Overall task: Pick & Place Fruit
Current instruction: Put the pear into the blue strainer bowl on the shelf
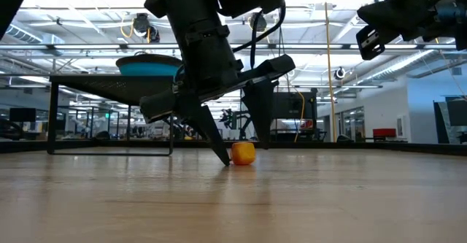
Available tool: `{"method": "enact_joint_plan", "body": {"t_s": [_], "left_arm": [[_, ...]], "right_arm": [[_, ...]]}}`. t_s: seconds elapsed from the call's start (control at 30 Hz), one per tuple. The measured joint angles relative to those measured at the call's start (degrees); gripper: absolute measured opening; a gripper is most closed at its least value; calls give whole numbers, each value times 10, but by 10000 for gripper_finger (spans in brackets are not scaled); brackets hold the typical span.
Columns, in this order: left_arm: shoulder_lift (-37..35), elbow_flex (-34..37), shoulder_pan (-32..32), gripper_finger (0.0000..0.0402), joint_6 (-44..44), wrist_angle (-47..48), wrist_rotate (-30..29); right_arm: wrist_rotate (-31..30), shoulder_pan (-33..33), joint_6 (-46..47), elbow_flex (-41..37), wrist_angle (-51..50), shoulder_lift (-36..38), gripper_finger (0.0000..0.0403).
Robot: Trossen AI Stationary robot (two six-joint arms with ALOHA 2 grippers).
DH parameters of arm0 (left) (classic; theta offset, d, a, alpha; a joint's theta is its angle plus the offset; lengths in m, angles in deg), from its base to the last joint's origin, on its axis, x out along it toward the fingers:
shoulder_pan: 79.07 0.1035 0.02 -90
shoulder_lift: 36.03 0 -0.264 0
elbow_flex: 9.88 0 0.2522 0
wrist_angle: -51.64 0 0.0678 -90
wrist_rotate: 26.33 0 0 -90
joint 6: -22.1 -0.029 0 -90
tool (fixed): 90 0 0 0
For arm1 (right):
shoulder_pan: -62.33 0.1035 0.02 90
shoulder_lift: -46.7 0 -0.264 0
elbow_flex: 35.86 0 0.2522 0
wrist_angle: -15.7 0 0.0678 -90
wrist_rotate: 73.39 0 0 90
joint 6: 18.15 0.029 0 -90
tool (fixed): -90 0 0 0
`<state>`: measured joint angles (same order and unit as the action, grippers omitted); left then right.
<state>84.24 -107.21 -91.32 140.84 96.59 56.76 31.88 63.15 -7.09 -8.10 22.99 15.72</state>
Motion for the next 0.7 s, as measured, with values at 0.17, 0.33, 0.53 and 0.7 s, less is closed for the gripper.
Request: {"method": "enact_joint_plan", "body": {"t_s": [0.17, 0.33, 0.53, 0.7], "left_arm": [[0, 0, 3, 245, -18, 9, -1], [0, 0, 6, 216, -31, 13, -1], [0, 1, 6, 150, -33, 24, 9], [0, 1, 6, 114, -43, 22, 10]], "right_arm": [[0, 0, 0, 0, -2, 0, 0], [0, 0, 0, 0, -2, 0, 0], [0, 0, 0, 0, -3, 0, 0], [0, 0, 0, 0, -3, 0, 0]]}}
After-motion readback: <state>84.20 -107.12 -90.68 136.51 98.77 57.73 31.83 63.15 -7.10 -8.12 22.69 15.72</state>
